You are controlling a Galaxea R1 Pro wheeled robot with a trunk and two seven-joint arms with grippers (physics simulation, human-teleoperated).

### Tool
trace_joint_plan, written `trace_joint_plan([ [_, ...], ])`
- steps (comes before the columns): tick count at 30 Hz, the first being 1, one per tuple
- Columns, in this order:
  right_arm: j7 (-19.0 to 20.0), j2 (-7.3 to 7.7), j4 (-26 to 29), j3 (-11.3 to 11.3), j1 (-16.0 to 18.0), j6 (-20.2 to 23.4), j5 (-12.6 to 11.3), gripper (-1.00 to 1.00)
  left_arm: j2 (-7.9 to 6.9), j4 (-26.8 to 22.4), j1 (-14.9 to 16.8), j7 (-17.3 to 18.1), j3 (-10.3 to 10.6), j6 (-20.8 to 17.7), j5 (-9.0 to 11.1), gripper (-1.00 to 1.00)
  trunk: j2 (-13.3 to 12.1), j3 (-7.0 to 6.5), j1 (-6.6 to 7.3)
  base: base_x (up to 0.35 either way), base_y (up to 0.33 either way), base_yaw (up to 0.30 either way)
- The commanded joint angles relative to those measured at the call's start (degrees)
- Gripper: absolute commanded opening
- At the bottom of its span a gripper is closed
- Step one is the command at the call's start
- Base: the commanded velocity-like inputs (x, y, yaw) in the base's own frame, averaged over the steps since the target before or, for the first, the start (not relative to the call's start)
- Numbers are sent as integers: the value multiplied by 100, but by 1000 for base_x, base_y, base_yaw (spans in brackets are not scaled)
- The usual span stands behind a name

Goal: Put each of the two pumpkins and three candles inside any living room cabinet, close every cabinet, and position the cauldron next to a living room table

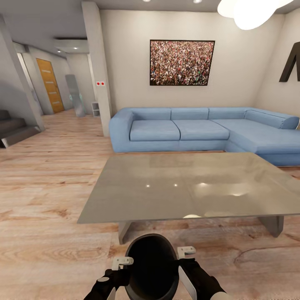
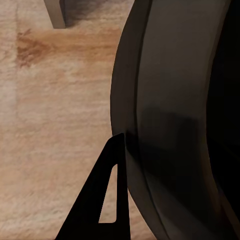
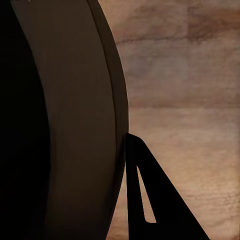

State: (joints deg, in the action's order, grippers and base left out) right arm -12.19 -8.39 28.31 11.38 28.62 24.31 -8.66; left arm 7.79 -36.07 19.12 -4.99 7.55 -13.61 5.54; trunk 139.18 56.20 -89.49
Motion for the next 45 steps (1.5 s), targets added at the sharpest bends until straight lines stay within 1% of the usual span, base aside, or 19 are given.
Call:
trace_joint_plan([
  [1, -53, 4, -1, 40, 4, 21, -127, -100, -5, -23, 4, -55, 28, 69, -9, -100, 45, 23, -20, 0, 0, 0],
  [10, -47, 4, -1, 40, 4, 21, -127, -100, -5, -23, 4, -55, 28, 69, -9, -100, 406, 185, -218, 0, 0, 0],
  [14, -47, 4, -1, 40, 4, 21, -127, -100, -5, -23, 4, -55, 28, 69, -9, -100, 411, 273, -228, 0, 0, 0],
  [26, -47, 4, -1, 40, 4, 21, -127, -100, -5, -23, 4, -55, 28, 69, -9, -100, 411, 273, -228, 3, 0, 0],
  [39, -47, 4, -1, 40, 4, 21, -126, -100, -5, -23, 4, -55, 28, 69, -9, -100, 411, 273, -228, 121, 0, 0],
  [45, -47, 4, -1, 40, 4, 21, -127, -100, -5, -23, 4, -55, 28, 69, -9, -100, 411, 273, -228, 32, 0, 0],
])
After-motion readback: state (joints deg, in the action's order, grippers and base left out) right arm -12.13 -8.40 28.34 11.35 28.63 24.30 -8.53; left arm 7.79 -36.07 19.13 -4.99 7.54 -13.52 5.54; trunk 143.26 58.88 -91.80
